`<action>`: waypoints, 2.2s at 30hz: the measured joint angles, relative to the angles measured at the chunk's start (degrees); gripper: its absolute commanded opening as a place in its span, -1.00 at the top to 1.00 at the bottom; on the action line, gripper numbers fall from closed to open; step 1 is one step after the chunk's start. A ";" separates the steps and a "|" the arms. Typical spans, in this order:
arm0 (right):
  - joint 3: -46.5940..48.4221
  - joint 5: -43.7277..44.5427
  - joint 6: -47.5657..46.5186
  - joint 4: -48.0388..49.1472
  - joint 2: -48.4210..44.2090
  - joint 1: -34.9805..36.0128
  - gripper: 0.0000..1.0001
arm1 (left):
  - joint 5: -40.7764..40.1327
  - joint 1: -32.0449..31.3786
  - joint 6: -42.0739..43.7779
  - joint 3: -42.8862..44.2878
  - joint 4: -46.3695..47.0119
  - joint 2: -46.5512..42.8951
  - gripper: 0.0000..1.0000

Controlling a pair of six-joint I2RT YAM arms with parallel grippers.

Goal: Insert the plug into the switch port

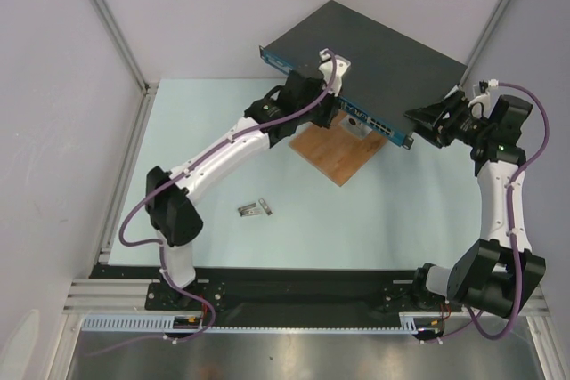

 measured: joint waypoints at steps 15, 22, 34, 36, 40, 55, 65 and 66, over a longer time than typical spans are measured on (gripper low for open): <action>4.33 -1.42 -12.63 -5.77 1.55 -3.50 -1.00 | 18.93 18.78 6.05 -35.15 1.62 -34.64 -1.00; 14.58 6.12 -22.03 -21.20 2.10 -11.08 -1.00 | 19.71 24.15 22.95 -45.62 -8.83 -39.91 -1.00; 20.81 13.09 -46.60 -34.10 -2.93 -14.38 -0.99 | 19.61 21.92 47.28 -57.29 -13.75 -36.13 -0.72; 22.01 12.68 -48.96 -35.78 -3.08 -14.27 -0.99 | 19.74 18.88 51.41 -59.01 -12.13 -35.60 -0.65; 22.23 12.39 -51.30 -38.14 -2.82 -13.62 -0.99 | 18.58 11.63 60.48 -59.65 -10.34 -31.26 -0.57; 22.47 13.11 -55.12 -41.90 -2.25 -12.33 -0.99 | 0.81 -4.85 80.65 -48.04 -14.49 -8.35 -0.38; 23.54 15.04 -58.16 -43.98 -0.26 -12.28 -1.00 | -10.03 -8.52 80.98 -44.85 -16.48 -1.14 -0.04; 23.54 14.99 -58.36 -44.19 -0.26 -12.28 -1.00 | -11.13 -8.61 80.98 -44.54 -16.70 -0.55 0.02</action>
